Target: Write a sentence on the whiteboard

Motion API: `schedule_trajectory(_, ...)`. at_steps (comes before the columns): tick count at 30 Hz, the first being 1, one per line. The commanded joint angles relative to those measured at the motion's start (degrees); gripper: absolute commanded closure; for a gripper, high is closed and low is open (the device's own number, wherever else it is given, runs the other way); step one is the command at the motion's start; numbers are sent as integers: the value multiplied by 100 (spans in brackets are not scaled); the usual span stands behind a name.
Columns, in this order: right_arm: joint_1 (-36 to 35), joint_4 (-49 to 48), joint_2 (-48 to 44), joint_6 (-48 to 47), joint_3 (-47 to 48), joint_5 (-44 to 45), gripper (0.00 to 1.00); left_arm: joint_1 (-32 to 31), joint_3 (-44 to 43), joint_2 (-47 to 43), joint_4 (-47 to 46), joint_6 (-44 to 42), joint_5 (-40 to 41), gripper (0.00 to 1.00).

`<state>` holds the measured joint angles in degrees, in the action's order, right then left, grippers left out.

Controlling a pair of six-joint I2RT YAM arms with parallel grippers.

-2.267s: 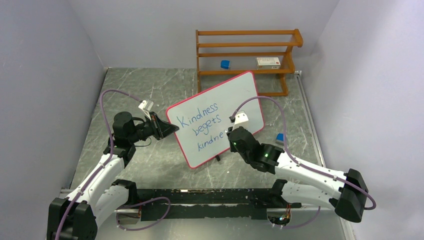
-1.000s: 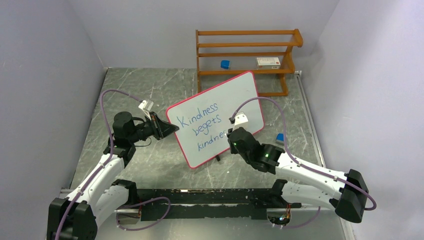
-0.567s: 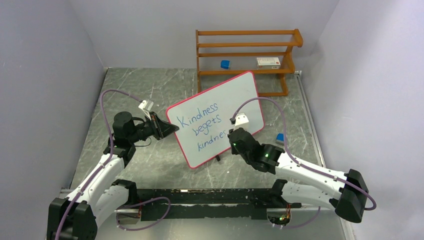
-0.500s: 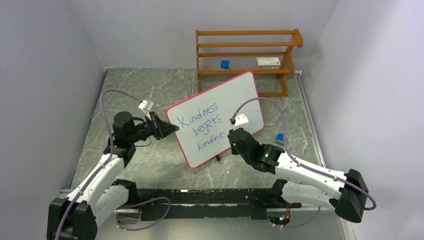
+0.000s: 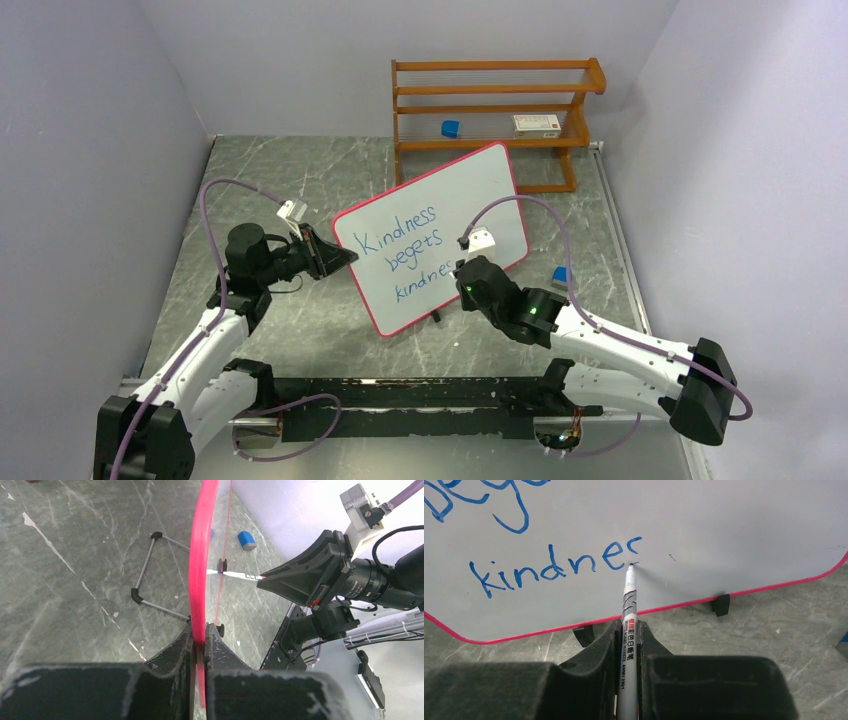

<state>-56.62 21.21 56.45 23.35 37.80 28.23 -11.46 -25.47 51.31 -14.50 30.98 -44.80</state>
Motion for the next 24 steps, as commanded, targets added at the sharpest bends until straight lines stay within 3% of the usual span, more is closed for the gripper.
schedule_trajectory(1, 24, -126, 7, 37, -67, -16, 100, -31, -142, -35, 158, -136, 235, 95)
schedule_trajectory(24, 28, -146, -19, 137, -137, 415, 100, -31, -160, -39, 185, -154, 235, 95)
